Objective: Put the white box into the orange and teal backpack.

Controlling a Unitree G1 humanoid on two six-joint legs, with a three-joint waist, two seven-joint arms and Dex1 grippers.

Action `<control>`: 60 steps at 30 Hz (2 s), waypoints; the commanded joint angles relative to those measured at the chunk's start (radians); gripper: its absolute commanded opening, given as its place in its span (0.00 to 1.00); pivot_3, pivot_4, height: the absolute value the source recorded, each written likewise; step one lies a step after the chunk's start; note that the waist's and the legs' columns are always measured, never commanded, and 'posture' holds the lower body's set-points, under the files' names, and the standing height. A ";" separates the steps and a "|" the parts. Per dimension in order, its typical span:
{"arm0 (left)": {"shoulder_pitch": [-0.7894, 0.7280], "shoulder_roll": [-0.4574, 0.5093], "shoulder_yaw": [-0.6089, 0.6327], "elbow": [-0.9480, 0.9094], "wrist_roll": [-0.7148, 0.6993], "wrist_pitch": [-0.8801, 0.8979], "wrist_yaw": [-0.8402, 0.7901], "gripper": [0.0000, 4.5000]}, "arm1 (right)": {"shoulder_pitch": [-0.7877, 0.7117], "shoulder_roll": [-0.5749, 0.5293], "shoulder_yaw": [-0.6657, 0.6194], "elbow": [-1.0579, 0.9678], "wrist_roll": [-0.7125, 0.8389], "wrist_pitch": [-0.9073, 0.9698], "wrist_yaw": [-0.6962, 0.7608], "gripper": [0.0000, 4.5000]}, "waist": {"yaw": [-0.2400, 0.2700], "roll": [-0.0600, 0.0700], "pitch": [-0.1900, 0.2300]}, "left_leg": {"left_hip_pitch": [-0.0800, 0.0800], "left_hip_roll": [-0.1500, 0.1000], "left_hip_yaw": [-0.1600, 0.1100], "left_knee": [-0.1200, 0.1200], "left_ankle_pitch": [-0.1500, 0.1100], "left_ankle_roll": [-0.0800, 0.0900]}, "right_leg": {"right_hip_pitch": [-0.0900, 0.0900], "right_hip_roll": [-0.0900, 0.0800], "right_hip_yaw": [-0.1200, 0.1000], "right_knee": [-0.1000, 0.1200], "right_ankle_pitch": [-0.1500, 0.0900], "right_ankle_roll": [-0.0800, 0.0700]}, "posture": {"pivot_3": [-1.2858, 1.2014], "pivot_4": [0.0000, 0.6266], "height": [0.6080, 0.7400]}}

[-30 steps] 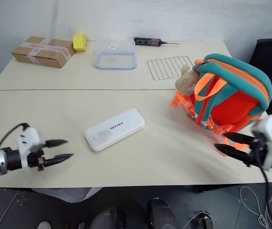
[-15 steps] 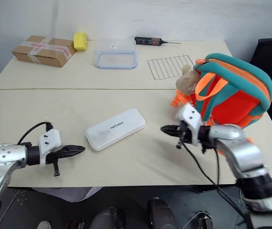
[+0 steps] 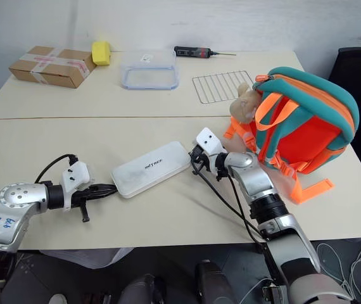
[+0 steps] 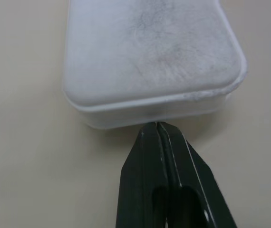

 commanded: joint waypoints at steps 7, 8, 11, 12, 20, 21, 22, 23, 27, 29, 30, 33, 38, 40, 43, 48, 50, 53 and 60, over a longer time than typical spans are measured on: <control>-0.152 -0.049 -0.034 0.129 0.022 -0.032 -0.004 0.01 | 0.123 -0.047 -0.024 -0.281 0.030 0.094 0.070 0.00 | 0.004 0.000 0.000 | -0.001 0.000 -0.001 0.002 0.000 0.000 | 0.000 0.000 -0.001 0.001 0.000 0.000 | 0.52 0.24 1.00; -0.173 -0.050 -0.033 0.156 0.025 -0.035 -0.003 0.01 | 0.146 -0.060 -0.030 -0.318 0.033 0.109 0.073 0.00 | 0.004 0.000 0.000 | -0.001 0.000 -0.001 0.002 0.000 0.000 | 0.000 -0.001 -0.001 0.001 0.000 0.000 | 0.52 0.24 1.00; -0.209 -0.031 -0.027 0.221 0.027 -0.051 -0.028 0.01 | 0.198 -0.088 -0.057 -0.394 0.039 0.144 0.057 0.00 | 0.003 0.000 0.000 | -0.001 0.000 -0.001 0.002 0.000 0.000 | 0.000 0.000 -0.001 0.001 0.000 0.000 | 0.52 0.24 1.00; -0.213 -0.025 -0.026 0.233 0.028 -0.057 -0.037 0.01 | 0.206 -0.092 -0.063 -0.406 0.040 0.152 0.051 0.00 | 0.000 0.000 0.000 | 0.000 0.000 -0.001 0.002 0.000 0.000 | 0.000 0.000 -0.001 0.001 0.000 0.000 | 0.52 0.24 1.00; -0.271 0.058 -0.019 0.386 0.045 -0.119 -0.121 0.01 | 0.203 -0.083 -0.107 -0.386 0.042 0.166 -0.004 0.00 | 0.002 0.000 0.000 | 0.000 0.000 0.000 0.003 0.000 -0.001 | -0.001 0.000 -0.001 0.002 0.000 -0.001 | 0.52 0.24 1.00; -0.285 0.056 -0.021 0.392 0.044 -0.119 -0.123 0.01 | 0.195 -0.075 -0.104 -0.378 0.040 0.164 -0.010 0.00 | 0.002 0.000 0.000 | 0.000 0.000 0.000 0.003 0.000 -0.001 | -0.001 0.000 -0.001 0.002 0.000 -0.001 | 0.52 0.24 1.00; -0.298 0.052 -0.023 0.397 0.044 -0.118 -0.124 0.01 | 0.186 -0.065 -0.100 -0.371 0.038 0.162 -0.015 0.00 | 0.002 0.000 0.000 | 0.000 0.000 0.000 0.004 0.000 -0.001 | -0.001 0.000 -0.001 0.003 0.000 -0.001 | 0.52 0.24 1.00; -0.310 0.045 -0.025 0.400 0.043 -0.116 -0.122 0.01 | 0.177 -0.054 -0.095 -0.363 0.035 0.159 -0.020 0.00 | 0.003 0.000 0.000 | 0.000 0.000 0.000 0.005 0.000 -0.001 | -0.001 -0.001 -0.001 0.003 0.000 -0.001 | 0.52 0.24 1.00; -0.344 0.011 -0.039 0.413 0.051 -0.119 -0.112 0.01 | 0.147 -0.015 -0.080 -0.327 0.026 0.149 -0.035 0.00 | 0.003 0.000 0.000 | -0.001 0.000 0.000 0.006 0.000 -0.001 | -0.001 -0.001 -0.001 0.004 0.000 -0.001 | 0.52 0.24 1.00; -0.363 -0.012 -0.054 0.429 0.064 -0.133 -0.107 0.01 | 0.133 0.004 -0.072 -0.316 0.027 0.151 -0.037 0.00 | 0.003 0.000 0.000 | -0.001 0.000 0.000 0.007 0.000 -0.001 | -0.001 -0.001 -0.001 0.005 0.000 -0.001 | 0.52 0.24 1.00; -0.376 -0.025 -0.062 0.439 0.073 -0.141 -0.104 0.01 | 0.133 0.008 -0.066 -0.324 0.033 0.160 -0.029 0.00 | 0.003 0.000 0.000 | -0.001 0.000 0.000 0.007 0.000 -0.001 | -0.001 -0.001 -0.001 0.005 0.000 -0.001 | 0.52 0.24 1.00; -0.415 -0.055 -0.077 0.482 0.098 -0.162 -0.095 0.01 | 0.144 0.005 -0.052 -0.359 0.038 0.176 -0.011 0.00 | 0.003 0.000 0.000 | -0.001 0.000 0.000 0.007 0.000 -0.001 | -0.001 -0.001 -0.001 0.005 0.000 -0.001 | 0.52 0.24 1.00; -0.469 -0.072 -0.075 0.560 0.132 -0.187 -0.080 0.01 | 0.156 -0.016 -0.067 -0.396 0.039 0.191 -0.016 0.00 | 0.004 0.000 0.000 | -0.001 0.000 -0.001 0.009 0.000 -0.001 | -0.001 -0.001 -0.002 0.007 0.000 -0.001 | 0.52 0.24 1.00; -0.495 -0.063 -0.050 0.595 0.108 -0.116 -0.094 0.01 | 0.159 -0.029 -0.076 -0.396 0.036 0.190 -0.016 0.00 | 0.004 0.000 0.000 | -0.001 0.000 -0.001 0.010 0.000 -0.001 | -0.001 -0.001 -0.002 0.007 0.000 -0.001 | 0.52 0.24 1.00; -0.559 -0.041 0.006 0.657 0.027 0.122 -0.126 0.13 | 0.162 -0.045 -0.087 -0.382 0.030 0.180 -0.017 0.00 | 0.001 0.000 0.000 | -0.001 0.000 -0.001 0.010 0.000 -0.001 | -0.001 -0.001 -0.002 0.008 0.000 -0.001 | 0.52 0.24 1.00; -0.675 0.026 0.022 0.750 -0.096 0.640 -0.250 0.47 | 0.151 -0.046 -0.091 -0.361 0.031 0.170 -0.021 0.00 | -0.002 0.000 0.000 | -0.003 0.000 0.000 0.010 0.000 -0.001 | -0.003 0.000 -0.002 0.008 0.000 -0.001 | 0.52 0.24 1.00; -0.696 0.046 -0.014 0.772 -0.108 0.763 -0.297 0.59 | 0.145 -0.041 -0.088 -0.352 0.029 0.165 -0.024 0.00 | -0.001 0.000 0.000 | -0.003 0.000 -0.001 0.011 0.000 -0.001 | -0.003 0.000 -0.002 0.008 0.000 -0.001 | 0.52 0.24 1.00; -0.732 0.042 -0.037 0.855 -0.066 0.802 -0.252 0.80 | 0.136 -0.032 -0.084 -0.340 0.027 0.157 -0.028 0.00 | 0.001 0.000 0.000 | -0.003 0.000 -0.001 0.012 0.000 -0.001 | -0.003 -0.001 -0.002 0.009 0.000 -0.001 | 0.52 0.24 1.00; -0.778 -0.059 -0.124 0.952 0.001 0.815 -0.203 0.99 | 0.122 -0.012 -0.078 -0.332 0.025 0.149 -0.035 0.00 | 0.006 0.000 0.000 | -0.003 0.000 -0.001 0.013 0.000 -0.001 | -0.003 -0.001 -0.002 0.010 0.000 -0.001 | 0.52 0.24 1.00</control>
